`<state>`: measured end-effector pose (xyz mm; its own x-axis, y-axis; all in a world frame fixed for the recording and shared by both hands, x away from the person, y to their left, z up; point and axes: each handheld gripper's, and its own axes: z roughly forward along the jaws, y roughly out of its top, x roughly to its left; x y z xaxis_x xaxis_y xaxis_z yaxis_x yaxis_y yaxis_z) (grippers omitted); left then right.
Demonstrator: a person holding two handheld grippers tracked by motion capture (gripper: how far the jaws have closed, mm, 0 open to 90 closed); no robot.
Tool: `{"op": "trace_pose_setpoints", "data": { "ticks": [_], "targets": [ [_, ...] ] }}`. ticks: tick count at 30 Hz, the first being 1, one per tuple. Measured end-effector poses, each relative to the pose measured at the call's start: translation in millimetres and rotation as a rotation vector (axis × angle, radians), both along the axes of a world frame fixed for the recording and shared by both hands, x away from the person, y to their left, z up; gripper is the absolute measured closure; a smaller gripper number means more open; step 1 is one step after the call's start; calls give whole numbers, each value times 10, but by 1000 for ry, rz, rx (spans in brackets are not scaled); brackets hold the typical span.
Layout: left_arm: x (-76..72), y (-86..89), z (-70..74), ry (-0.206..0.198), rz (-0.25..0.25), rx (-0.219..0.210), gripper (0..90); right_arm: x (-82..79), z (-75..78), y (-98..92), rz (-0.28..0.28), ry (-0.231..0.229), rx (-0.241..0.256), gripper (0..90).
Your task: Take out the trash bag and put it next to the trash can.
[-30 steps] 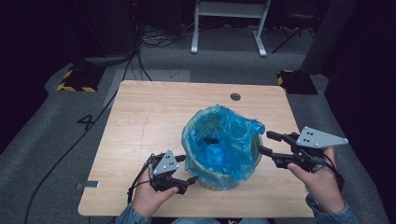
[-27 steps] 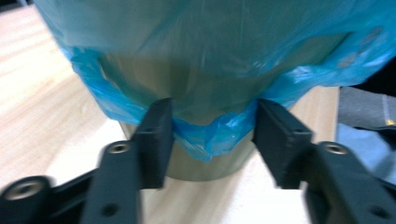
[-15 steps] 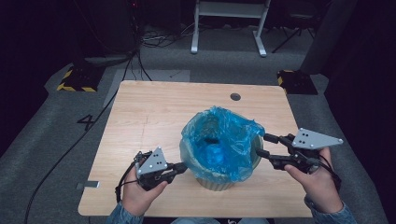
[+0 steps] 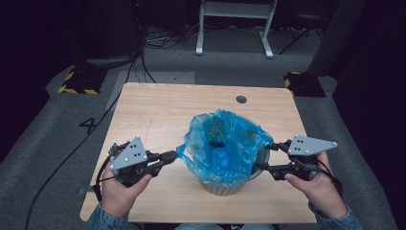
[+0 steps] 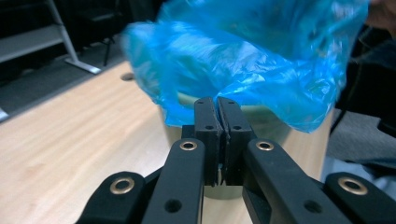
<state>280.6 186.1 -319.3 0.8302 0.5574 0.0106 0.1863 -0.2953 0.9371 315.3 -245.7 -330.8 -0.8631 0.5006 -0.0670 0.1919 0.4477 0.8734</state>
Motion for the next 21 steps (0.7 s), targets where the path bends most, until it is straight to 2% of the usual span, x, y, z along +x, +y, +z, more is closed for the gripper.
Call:
{"op": "trace_pose_setpoints", "data": {
  "ticks": [2, 3, 8, 9, 11, 12, 13, 17, 18, 19, 20, 21],
  "targets": [
    [23, 38, 64, -6, 7, -13, 873, 2, 25, 61, 9, -6, 0, 326],
    [48, 70, 126, -23, 22, -24, 873, 6, 34, 85, 9, -7, 0, 320],
    [77, 140, 202, -48, 56, -52, 873, 72, 46, 180, -1, -7, -6, 290],
    [75, 178, 216, -57, 66, -61, 873, 151, 41, 230, -27, 1, -14, 287],
    [72, 195, 218, -61, 72, -59, 873, 185, 42, 245, -40, 0, -21, 287],
    [59, 222, 208, -66, 81, -57, 873, 286, 56, 282, -81, -12, -43, 287],
    [59, 222, 208, -66, 81, -57, 873, 286, 56, 282, -81, -12, -43, 287],
    [17, 282, 192, -76, 94, -65, 872, 490, 123, 344, -134, -37, -60, 293],
    [12, 288, 190, -75, 92, -72, 872, 534, 148, 371, -139, -51, -61, 346],
    [7, 282, 184, -72, 88, -79, 872, 562, 211, 419, -115, -70, -66, 614],
    [7, 242, 167, -71, 80, -76, 871, 563, 239, 442, -103, -74, -62, 671],
    [7, 204, 153, -69, 73, -75, 871, 558, 276, 479, -89, -84, -54, 769]
  ]
}}
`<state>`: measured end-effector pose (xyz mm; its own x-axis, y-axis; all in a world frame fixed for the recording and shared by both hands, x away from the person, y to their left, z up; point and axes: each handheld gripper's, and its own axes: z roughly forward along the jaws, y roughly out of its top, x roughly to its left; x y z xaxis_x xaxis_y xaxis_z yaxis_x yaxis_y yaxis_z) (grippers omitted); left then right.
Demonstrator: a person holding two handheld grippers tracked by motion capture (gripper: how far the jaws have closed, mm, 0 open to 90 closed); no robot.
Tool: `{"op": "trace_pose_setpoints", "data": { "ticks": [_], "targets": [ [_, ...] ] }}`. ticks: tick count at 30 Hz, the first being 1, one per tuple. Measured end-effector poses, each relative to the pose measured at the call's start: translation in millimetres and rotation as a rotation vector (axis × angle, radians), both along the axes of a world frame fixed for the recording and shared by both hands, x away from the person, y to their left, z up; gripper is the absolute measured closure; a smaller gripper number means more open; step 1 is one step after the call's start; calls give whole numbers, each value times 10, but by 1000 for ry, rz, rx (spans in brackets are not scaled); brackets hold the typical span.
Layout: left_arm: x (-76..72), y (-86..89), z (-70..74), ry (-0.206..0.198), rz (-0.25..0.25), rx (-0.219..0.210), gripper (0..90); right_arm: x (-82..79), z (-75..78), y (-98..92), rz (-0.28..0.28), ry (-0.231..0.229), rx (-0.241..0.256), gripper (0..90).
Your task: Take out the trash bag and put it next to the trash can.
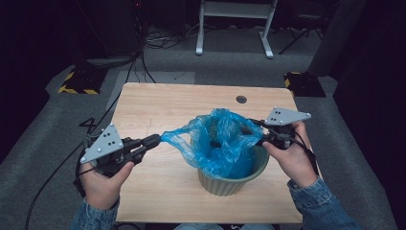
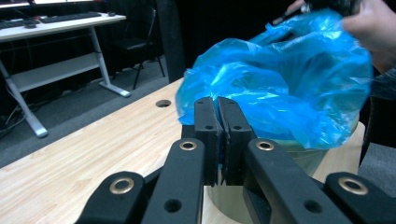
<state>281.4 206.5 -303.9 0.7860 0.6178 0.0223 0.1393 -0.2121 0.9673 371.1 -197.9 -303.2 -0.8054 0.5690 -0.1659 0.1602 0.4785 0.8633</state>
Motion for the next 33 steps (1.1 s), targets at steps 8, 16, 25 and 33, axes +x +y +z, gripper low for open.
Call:
{"op": "trace_pose_setpoints", "data": {
  "ticks": [8, 16, 25, 33],
  "targets": [
    [36, -404, -49, 4, -86, 30, 868, -196, 308, 404, 151, -96, 48, 900],
    [106, -715, -89, -46, -130, 45, 636, -461, 455, 701, 299, -137, 57, 900],
    [184, -866, -102, -123, -87, 47, 291, -814, 465, 1007, 472, -125, -1, 894],
    [155, -888, -81, -88, -142, 73, 890, -725, 453, 798, 379, -89, 21, 622]
  ]
}}
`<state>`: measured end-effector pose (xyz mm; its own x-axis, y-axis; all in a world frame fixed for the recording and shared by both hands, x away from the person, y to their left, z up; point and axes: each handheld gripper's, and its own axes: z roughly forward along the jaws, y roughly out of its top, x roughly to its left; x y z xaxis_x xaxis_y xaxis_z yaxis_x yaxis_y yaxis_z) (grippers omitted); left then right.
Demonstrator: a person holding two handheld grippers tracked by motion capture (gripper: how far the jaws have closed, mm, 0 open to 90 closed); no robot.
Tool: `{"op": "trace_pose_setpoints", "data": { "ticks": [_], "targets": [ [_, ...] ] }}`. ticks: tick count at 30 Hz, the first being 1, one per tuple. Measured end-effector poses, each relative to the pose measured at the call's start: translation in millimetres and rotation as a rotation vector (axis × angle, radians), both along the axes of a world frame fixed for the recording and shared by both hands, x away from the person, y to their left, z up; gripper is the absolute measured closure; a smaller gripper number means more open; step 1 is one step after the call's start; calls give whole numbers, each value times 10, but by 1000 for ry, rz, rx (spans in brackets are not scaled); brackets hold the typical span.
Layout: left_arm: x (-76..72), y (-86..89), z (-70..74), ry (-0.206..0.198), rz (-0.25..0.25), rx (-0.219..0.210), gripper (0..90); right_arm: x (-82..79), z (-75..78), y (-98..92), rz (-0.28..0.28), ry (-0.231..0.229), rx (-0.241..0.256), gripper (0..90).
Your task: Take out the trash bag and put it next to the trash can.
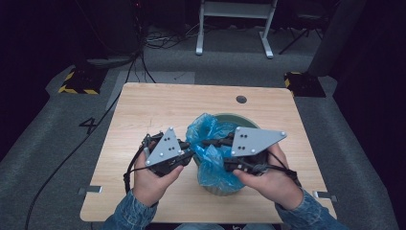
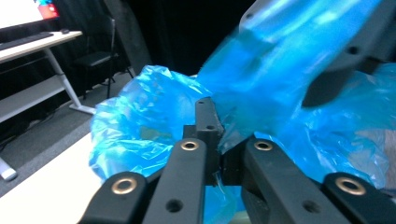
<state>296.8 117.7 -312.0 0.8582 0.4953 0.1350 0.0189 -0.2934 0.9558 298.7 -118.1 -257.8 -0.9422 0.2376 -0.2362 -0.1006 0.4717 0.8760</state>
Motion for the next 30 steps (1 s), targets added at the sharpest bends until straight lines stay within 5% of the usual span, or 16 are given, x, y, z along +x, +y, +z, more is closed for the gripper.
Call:
{"op": "trace_pose_setpoints", "data": {
  "ticks": [5, 7, 10, 12, 14, 19, 24, 26, 28, 30],
  "targets": [
    [15, 221, 59, 13, 51, -68, 894, 140, -62, -314, -116, 40, 31, 472],
    [20, 291, 75, 12, 73, -71, 894, 231, -145, -549, -195, 63, 15, 393],
    [32, 334, 79, 9, 97, -62, 893, 231, -228, -776, -225, 75, 29, 369],
    [60, 381, 73, 10, 136, -54, 891, 190, -282, -878, -202, 85, 9, 369],
    [112, 441, 39, -11, 242, 18, 889, 136, -344, -933, -171, 90, -37, 375],
    [199, 517, -52, 38, 277, -5, 888, 43, -424, -923, -101, 96, -80, 351],
    [193, 528, -67, 50, 267, -26, 877, -67, -493, -593, 1, 68, -135, 336],
    [174, 531, -58, 54, 255, -35, 866, -86, -533, -430, 27, 67, -171, 488],
    [127, 518, -67, 44, 229, -36, 778, -67, -520, -261, 68, 111, -162, 776],
    [103, 512, -79, 41, 220, -30, 688, -55, -487, -236, 50, 94, -165, 820]
  ]
}}
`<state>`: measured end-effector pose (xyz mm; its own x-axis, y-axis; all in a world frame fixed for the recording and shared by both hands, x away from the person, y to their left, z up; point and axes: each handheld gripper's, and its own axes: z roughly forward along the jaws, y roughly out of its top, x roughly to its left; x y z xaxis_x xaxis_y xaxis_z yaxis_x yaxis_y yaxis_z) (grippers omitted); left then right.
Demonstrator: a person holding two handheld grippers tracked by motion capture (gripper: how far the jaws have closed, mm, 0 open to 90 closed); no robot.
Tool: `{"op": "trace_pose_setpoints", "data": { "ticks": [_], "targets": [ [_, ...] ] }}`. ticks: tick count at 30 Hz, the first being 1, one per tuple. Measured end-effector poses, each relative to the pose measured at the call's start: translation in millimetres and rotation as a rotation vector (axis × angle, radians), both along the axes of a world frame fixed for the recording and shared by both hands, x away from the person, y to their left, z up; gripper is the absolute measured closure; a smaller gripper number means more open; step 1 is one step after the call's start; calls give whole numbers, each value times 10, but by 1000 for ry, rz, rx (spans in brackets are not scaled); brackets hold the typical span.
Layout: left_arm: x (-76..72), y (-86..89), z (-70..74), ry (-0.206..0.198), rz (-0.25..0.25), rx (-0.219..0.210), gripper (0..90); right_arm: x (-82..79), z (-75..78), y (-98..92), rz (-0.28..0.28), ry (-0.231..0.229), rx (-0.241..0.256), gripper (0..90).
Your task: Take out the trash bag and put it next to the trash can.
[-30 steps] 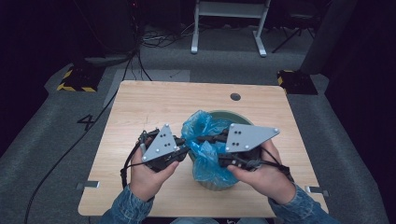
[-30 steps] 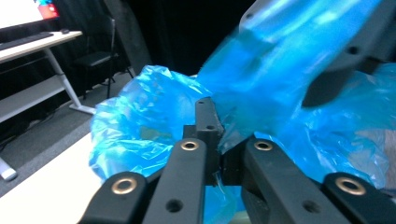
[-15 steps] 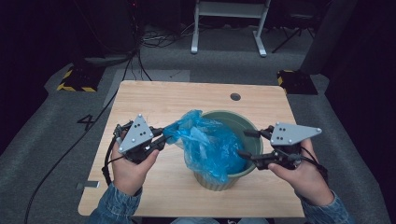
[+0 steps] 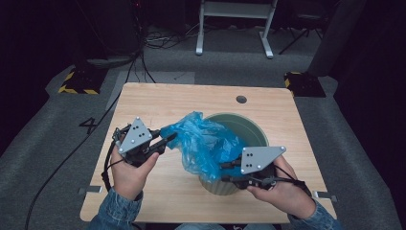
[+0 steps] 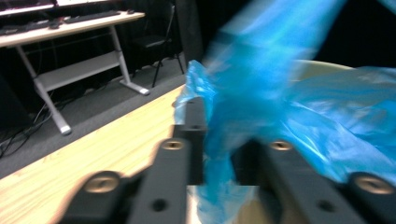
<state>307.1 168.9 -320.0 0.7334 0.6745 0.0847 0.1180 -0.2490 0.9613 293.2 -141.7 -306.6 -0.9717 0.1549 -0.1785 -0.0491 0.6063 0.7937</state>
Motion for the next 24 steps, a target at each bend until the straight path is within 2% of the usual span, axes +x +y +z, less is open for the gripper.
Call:
{"op": "trace_pose_setpoints", "data": {
  "ticks": [1, 2, 3, 5, 6, 8, 9, 10, 13, 14, 15, 17, 18, 19, 21, 24],
  "targets": [
    [-60, -12, -31, -13, 1, 18, 651, 52, 75, 19, -28, -12, 32, 883],
    [-60, -12, -31, -13, 1, 18, 613, 52, 75, 19, -28, -12, 32, 883],
    [-86, -17, -47, -25, -3, 22, 613, 81, 114, 15, -43, -9, 51, 892],
    [-126, -14, -70, -35, -13, 22, 533, 148, 189, 9, -78, -26, 69, 898],
    [-145, -5, -74, -39, -12, 26, 523, 189, 222, 10, -93, -32, 71, 898],
    [-166, 13, -68, -49, -1, 28, 469, 365, 311, 21, -152, -71, 40, 898],
    [-179, 24, -62, -52, 6, 24, 469, 365, 311, 21, -152, -71, 40, 898],
    [-192, 37, -54, -53, 7, 26, 456, 435, 330, 22, -171, -73, 32, 898],
    [-225, 51, -34, -57, 13, 24, 400, 658, 339, 36, -206, -55, 6, 890],
    [-227, 42, -27, -61, 12, 19, 335, 761, 320, 55, -224, -40, -7, 879],
    [-224, 25, -18, -67, 5, 17, 335, 761, 320, 55, -224, -40, -7, 879],
    [-210, -49, 3, -71, -6, 24, 274, 862, 283, 95, -245, -38, -24, 876],
    [-189, -104, 7, -68, -15, 30, 251, 888, 268, 112, -248, -34, -30, 875],
    [-161, -167, 11, -52, -24, 44, 183, 947, 224, 165, -253, -20, -33, 874],
    [-77, -311, 0, -34, -49, 82, 184, 981, 181, 234, -248, -4, -29, 871],
    [71, -458, -40, 5, -59, 107, 178, 985, 163, 288, -235, 6, -16, 868]
  ]
}}
